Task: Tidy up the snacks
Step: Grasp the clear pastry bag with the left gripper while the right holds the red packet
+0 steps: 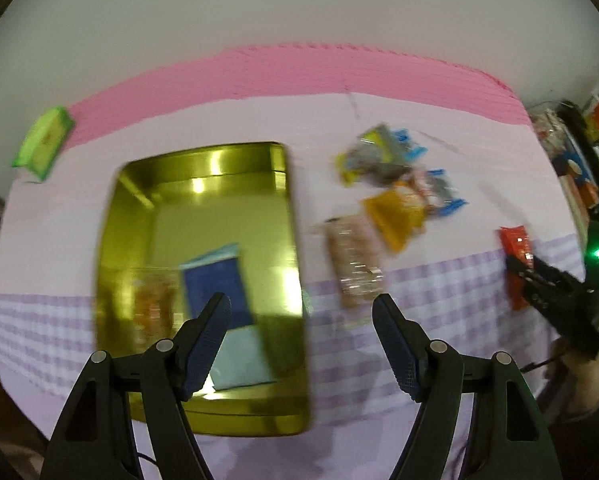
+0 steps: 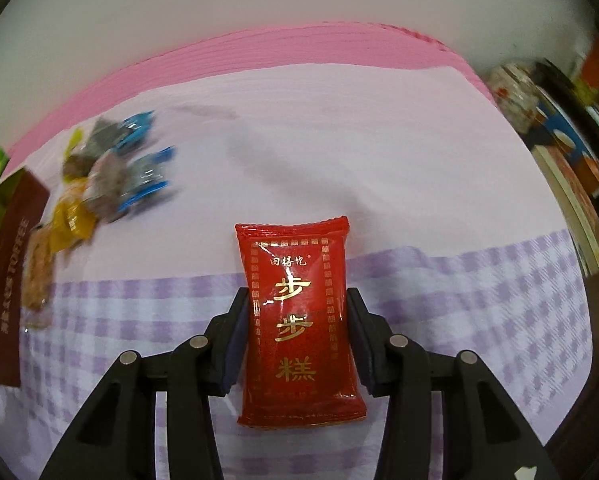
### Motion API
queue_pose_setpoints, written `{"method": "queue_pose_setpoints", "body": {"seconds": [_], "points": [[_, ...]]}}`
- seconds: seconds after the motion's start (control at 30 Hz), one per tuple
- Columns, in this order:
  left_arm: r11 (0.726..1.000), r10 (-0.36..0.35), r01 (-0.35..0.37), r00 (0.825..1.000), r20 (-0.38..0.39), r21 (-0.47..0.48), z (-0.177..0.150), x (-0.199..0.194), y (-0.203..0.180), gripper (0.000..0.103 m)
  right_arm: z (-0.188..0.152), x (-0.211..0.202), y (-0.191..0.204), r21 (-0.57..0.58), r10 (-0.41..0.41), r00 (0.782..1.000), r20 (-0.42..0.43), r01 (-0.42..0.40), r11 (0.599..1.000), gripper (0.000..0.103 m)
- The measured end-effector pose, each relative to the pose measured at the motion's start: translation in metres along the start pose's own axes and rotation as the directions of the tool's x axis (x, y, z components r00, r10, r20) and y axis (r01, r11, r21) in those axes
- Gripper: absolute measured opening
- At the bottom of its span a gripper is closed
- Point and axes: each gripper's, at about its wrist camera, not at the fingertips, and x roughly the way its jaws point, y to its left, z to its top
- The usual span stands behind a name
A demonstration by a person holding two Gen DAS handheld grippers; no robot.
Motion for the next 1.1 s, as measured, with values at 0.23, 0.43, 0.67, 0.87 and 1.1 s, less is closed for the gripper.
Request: {"method": "queue_pose_setpoints", "body": {"seconds": [0.23, 0.43, 0.67, 0.87, 1.1], "points": [[0.999, 0.018, -0.023, 0.993, -0.117, -0.041, 0.028, 0.037, -0.025, 0.074, 0.013, 0.004, -0.007, -0.002, -0.008, 1.0, -0.014, 0.008, 1.0, 0.044], [0.997, 0.048, -0.056, 0.988, -0.146, -0.058, 0.035, 0.053, -0.035, 0.071, 0.014, 0.005, -0.008, 0.014, 0.017, 1.0, -0.026, -0.017, 1.0, 0.044], [0.995, 0.065, -0.078, 0.982, -0.18, -0.068, 0.038, 0.072, -0.046, 0.062, 0.015, 0.005, -0.01, 0.02, 0.029, 0.999, -0.03, -0.028, 0.999, 0.045], [0.986, 0.103, -0.127, 0.972, -0.209, -0.105, 0.039, 0.091, -0.046, 0.06, 0.017, 0.007, -0.011, 0.024, 0.034, 0.999, -0.031, -0.033, 0.999, 0.046], [0.984, 0.13, -0.153, 0.966, -0.221, -0.089, 0.043, 0.11, -0.05, 0.055, 0.017, 0.007, -0.011, 0.025, 0.034, 0.999, -0.03, -0.033, 0.999, 0.046]]}}
